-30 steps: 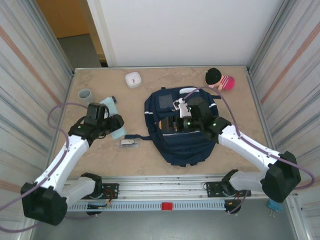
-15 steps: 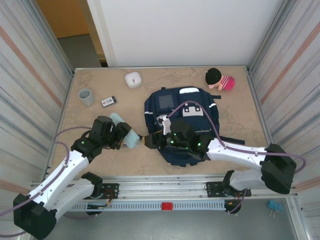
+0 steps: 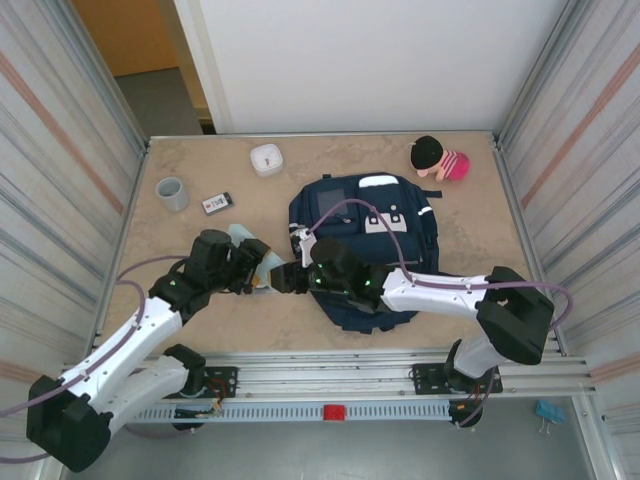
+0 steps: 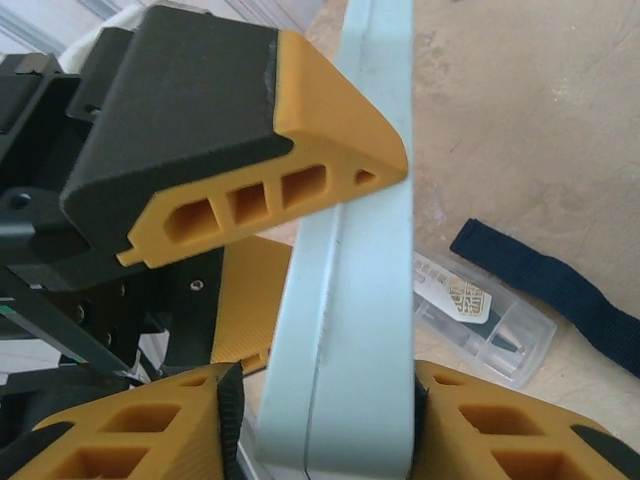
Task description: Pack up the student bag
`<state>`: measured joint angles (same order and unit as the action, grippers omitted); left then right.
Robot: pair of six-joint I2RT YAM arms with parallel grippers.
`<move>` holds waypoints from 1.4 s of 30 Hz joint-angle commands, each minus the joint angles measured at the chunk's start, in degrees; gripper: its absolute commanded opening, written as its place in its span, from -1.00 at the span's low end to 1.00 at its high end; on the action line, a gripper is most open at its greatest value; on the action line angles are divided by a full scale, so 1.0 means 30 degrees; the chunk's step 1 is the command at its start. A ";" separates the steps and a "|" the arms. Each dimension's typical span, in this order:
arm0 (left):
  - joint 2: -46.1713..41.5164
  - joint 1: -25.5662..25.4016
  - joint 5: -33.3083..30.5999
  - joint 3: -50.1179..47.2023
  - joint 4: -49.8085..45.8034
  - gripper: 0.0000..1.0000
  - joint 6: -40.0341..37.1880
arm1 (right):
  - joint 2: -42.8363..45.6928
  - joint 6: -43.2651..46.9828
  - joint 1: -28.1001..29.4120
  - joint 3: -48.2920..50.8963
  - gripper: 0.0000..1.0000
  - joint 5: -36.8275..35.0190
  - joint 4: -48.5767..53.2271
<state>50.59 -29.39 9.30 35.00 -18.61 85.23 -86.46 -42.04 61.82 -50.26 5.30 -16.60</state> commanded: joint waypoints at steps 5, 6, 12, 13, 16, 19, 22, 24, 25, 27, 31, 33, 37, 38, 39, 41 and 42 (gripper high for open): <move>0.0471 -0.0193 0.0265 0.0156 0.1172 0.21 -0.0087 | 0.0595 0.0116 -0.0106 -0.0453 -0.42 -0.0156 -0.0680; 0.0566 -0.0178 0.0229 0.0237 0.1148 0.27 -0.0279 | 0.0877 0.0155 -0.0224 -0.0338 -0.47 -0.0052 -0.0576; 0.1118 -0.0233 -0.1187 0.1623 -0.0532 0.74 -0.3622 | 0.3602 0.0467 -0.1707 0.0739 -0.54 0.0287 0.1414; 0.1200 -0.0334 -0.1670 0.1954 -0.1086 0.78 -0.4371 | 0.4226 0.0594 -0.2174 0.0908 -0.55 0.0418 0.1959; 0.1414 -0.1109 -0.3752 0.2841 -0.2023 0.82 -0.7323 | 0.6370 0.1019 -0.4335 0.1308 -0.54 0.1436 0.4304; 0.1794 -0.2304 -0.5844 0.3340 -0.1982 0.75 -1.0632 | 0.8402 0.1342 -0.7820 0.1582 -0.54 0.3576 0.6447; 0.2574 -0.3239 -0.6202 0.3729 -0.1000 0.72 -1.5426 | 0.9800 0.1518 -1.1777 0.1698 -0.56 0.6237 0.8311; 0.3101 -0.3716 -0.6202 0.3625 0.0063 0.69 -1.7395 | 1.0715 0.1590 -1.4176 0.1640 -0.58 0.8189 0.9105; 0.3380 -0.3837 -0.5655 0.3389 0.1224 0.67 -1.8596 | 1.0864 0.1591 -1.5366 0.1557 -0.59 0.9196 0.9518; 0.3970 -0.4009 -0.4794 0.3007 0.3211 0.63 -2.0549 | 1.0975 0.1399 -1.7404 0.1432 -0.60 1.0816 1.0128; 0.5706 -0.5117 -0.2908 0.3140 0.6163 0.54 -2.7155 | 1.1173 0.0684 -2.1079 0.1619 -0.62 1.3169 1.0476; 0.6800 -0.6038 -0.1799 0.3568 0.6465 0.54 -3.1246 | 1.1312 0.0401 -2.2382 0.1751 -0.62 1.3832 1.0507; 0.9681 -0.7685 -0.1050 0.5088 0.5571 0.65 -3.6941 | 1.1575 0.0177 -2.3977 0.1928 -0.61 1.4462 1.0567; 1.0239 -0.7909 -0.0958 0.5444 0.5495 0.68 -3.7623 | 1.1618 0.0157 -2.4109 0.1929 -0.61 1.4464 1.0615; 1.1038 -0.8133 -0.0821 0.5881 0.5281 0.71 -3.8280 | 1.1674 0.0142 -2.4159 0.1964 -0.61 1.4440 1.0638; 1.2181 -0.8401 -0.0615 0.6418 0.5627 0.75 -3.8912 | 1.1680 0.0127 -2.4163 0.1987 -0.62 1.4433 1.0757; 1.2718 -0.8398 -0.0380 0.6614 0.5970 0.76 -3.9128 | 1.1709 0.0156 -2.4189 0.2016 -0.62 1.4434 1.0825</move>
<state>86.30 -54.39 5.56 52.14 -2.68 -21.45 -52.75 -40.60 -10.50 -44.71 45.19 16.12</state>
